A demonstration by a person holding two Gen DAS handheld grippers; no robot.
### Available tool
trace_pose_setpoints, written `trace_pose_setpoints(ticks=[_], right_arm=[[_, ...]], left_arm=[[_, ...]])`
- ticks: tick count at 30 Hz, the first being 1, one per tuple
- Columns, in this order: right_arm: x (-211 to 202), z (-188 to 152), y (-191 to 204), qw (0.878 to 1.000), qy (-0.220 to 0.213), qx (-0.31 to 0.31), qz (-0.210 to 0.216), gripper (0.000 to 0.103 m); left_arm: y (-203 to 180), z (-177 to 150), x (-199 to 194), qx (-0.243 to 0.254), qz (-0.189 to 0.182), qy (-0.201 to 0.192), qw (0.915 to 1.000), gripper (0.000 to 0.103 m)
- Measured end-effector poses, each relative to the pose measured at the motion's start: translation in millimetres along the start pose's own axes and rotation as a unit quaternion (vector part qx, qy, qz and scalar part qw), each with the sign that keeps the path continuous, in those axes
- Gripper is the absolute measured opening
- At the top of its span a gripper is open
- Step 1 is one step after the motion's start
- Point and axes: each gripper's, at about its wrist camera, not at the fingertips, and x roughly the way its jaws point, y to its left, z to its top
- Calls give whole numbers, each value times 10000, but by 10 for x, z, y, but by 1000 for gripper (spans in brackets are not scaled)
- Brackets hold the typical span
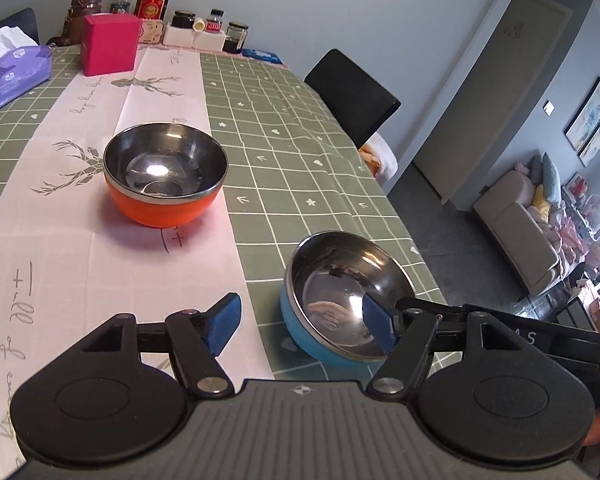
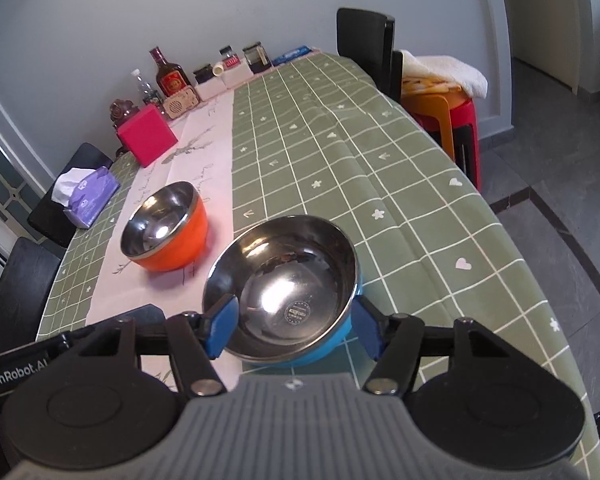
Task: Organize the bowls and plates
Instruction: 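Move the left gripper to the blue bowl rim and close, then carry the blue bowl with the left gripper toward the green bowl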
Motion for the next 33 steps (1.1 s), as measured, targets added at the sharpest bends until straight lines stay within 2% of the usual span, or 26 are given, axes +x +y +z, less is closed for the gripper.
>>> trace_pose_setpoints(ticks=[3,8,10,13,16,18,21,24,27,33], right_arm=[[120,50,-41,9998,163,135,-2,62],[240,73,-160,9989,335,323,-78,52],[267,78,-207,9983,401,423,-67,46],[305,73,-241,9979,454,449,-66,44],[334,70,-301,9972,500,559,-8,33],[334,76,-334,9967,503,644,13,29],[340,77,-359,9963,502,691,48,26],[347,78,-394,9959,497,758,64,16],[337,76,-422,9949,496,867,108,15],[223,92,-337,9969,345,694,129,14]], left_arm=[[45,57,147,8,42,172,9998,81],[69,90,383,-19,20,436,9990,81],[53,104,477,1,24,551,9985,76],[39,105,598,5,57,703,9975,70],[24,94,666,48,115,796,9967,55],[22,85,691,59,136,842,9963,39],[30,77,718,-7,94,906,9958,24],[11,71,705,1,156,880,9960,21],[-34,73,698,75,274,911,9954,19],[-97,61,557,184,399,851,9954,18]])
